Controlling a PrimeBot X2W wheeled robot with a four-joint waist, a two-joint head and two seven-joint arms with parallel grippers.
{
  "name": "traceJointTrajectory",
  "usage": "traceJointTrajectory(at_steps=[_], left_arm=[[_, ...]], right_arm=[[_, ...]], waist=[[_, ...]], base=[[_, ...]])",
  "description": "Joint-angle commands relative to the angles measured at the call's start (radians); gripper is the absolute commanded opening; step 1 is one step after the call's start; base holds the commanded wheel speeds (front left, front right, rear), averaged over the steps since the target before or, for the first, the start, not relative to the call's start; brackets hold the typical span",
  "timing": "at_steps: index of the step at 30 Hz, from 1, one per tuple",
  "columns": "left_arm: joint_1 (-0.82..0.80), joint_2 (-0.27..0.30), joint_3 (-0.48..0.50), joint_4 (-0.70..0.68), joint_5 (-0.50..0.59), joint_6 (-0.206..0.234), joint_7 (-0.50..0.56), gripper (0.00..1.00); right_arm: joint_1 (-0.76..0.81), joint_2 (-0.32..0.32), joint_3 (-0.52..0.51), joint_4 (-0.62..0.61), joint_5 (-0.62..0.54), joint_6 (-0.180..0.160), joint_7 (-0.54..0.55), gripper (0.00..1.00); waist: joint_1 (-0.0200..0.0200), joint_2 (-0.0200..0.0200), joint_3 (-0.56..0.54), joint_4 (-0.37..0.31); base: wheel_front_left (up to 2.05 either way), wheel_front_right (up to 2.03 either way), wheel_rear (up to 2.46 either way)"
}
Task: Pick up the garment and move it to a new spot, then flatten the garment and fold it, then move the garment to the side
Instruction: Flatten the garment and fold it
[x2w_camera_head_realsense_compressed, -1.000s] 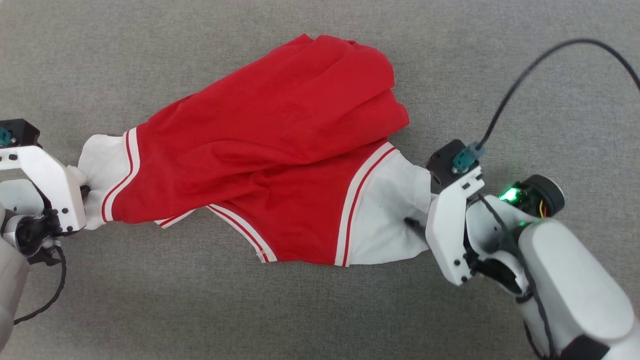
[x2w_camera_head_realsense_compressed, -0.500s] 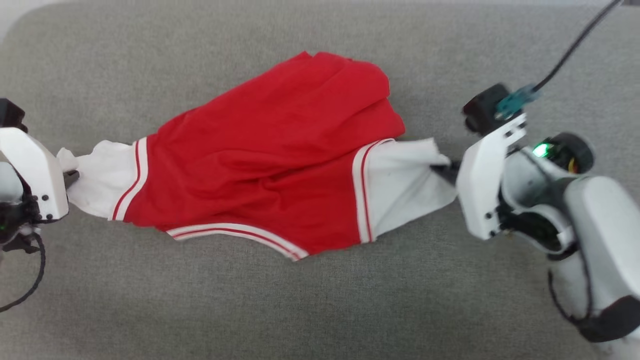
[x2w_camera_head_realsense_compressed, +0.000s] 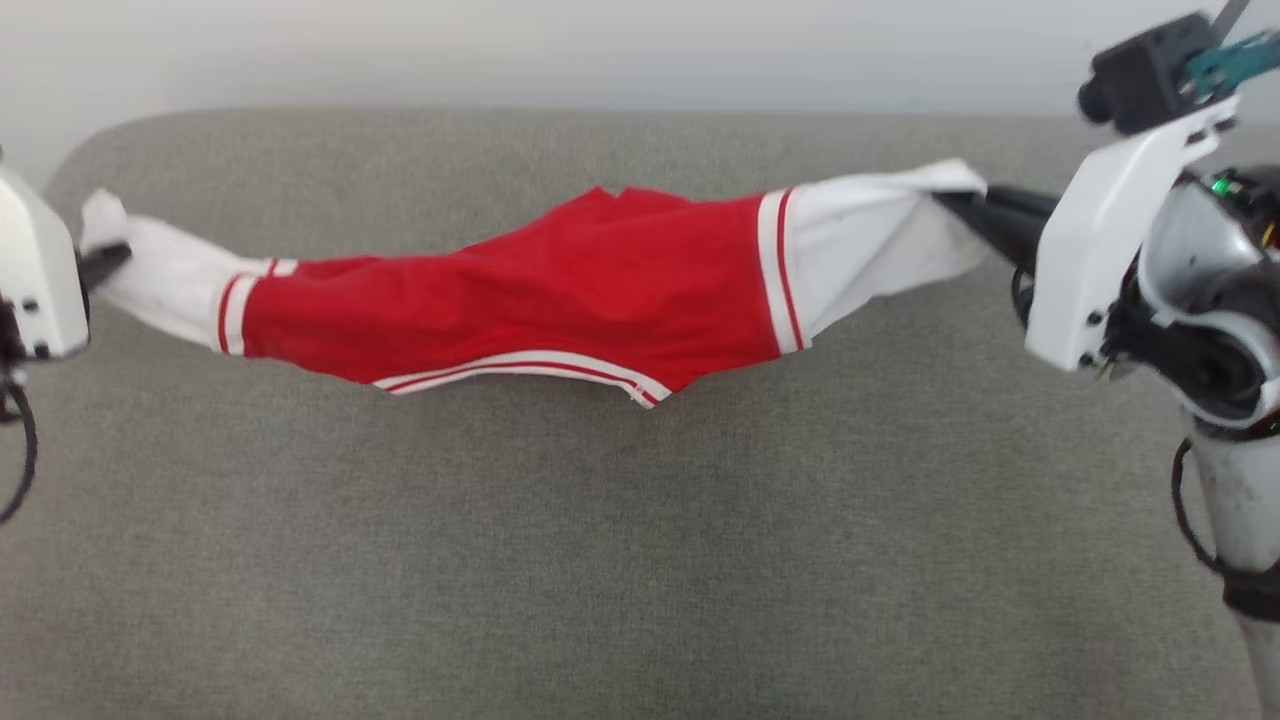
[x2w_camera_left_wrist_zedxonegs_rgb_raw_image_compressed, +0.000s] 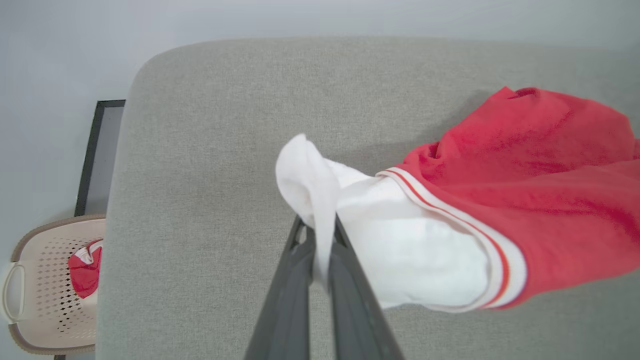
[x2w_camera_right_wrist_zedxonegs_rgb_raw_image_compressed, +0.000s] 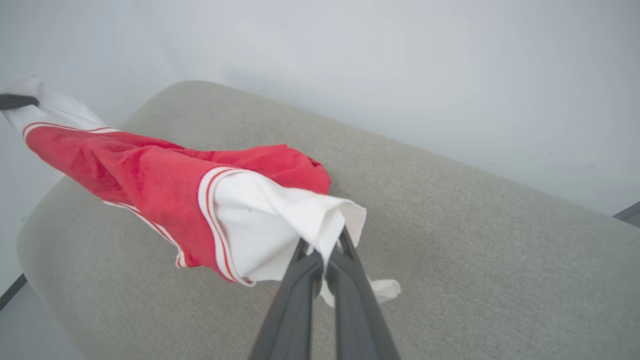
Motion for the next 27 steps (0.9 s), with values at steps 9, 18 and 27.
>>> traceJointTrajectory(at_steps=[9,18,27], left_arm=[[-0.091,0.027,0.045,-0.207,-0.007,0.113,0.052,0.00],[-0.182,0.024,0.059,-0.278,0.032,0.143,0.034,0.00],[-0.287,-0.037,0.049,-0.202,0.116,0.089,-0.091,0.00]], right_arm=[[-0.104,0.056,-0.102,-0.011,-0.003,0.000,-0.037,0.00],[-0.219,0.107,-0.167,0.045,-0.082,0.000,-0.115,0.00],[-0.377,0.140,-0.179,0.216,-0.201,0.000,-0.320,0.00]], waist=[[0.0000,0.0000,-0.074,-0.013],[0.0000,0.0000,-0.066,-0.026],[0.0000,0.0000,0.014,-0.035]], base=[[0.00,0.00,0.00],[0.00,0.00,0.00],[0.00,0.00,0.00]])
